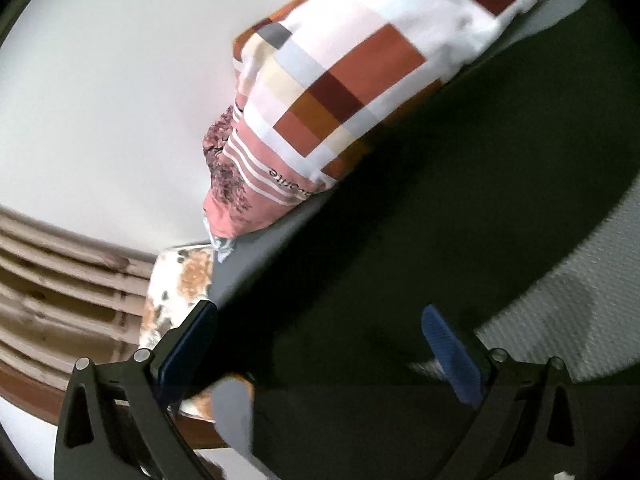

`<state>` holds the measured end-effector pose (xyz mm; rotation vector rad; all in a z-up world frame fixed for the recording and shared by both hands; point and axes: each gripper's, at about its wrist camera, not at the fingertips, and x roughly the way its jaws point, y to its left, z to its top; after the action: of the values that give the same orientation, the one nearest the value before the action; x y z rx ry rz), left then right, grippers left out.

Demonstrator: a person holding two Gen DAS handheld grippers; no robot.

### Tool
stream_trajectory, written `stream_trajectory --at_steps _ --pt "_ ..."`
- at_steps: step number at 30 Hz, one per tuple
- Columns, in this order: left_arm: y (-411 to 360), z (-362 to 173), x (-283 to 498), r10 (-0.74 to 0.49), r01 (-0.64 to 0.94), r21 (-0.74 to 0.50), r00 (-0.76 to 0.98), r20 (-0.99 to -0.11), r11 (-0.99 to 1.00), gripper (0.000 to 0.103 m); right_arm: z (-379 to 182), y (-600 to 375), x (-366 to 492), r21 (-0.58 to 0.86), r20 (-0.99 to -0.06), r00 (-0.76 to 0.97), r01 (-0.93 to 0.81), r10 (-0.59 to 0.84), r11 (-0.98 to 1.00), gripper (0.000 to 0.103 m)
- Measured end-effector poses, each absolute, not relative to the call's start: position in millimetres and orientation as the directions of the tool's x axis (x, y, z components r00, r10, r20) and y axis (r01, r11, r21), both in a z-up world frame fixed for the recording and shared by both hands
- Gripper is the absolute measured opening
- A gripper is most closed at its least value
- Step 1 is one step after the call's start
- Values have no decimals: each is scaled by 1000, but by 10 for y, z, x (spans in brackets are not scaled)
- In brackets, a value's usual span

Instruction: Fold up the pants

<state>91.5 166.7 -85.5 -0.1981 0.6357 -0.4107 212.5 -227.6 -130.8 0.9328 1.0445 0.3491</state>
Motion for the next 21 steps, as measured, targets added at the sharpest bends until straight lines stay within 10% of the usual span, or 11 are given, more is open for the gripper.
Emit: stream_trajectory --at_steps 5,9,21 --pt "1613 -937 762 -449 299 -343 701 -554 890 10 -1523 -2285 2505 795 -596 466 228 654 563 95" --pt "1626 -999 748 -447 279 -362 692 -567 890 10 -1747 -2281 2670 760 -647 401 281 648 586 10" --pt "1993 -1180 494 -375 200 -327 648 -663 924 12 -1421 -2137 1074 757 -616 473 134 630 639 7"
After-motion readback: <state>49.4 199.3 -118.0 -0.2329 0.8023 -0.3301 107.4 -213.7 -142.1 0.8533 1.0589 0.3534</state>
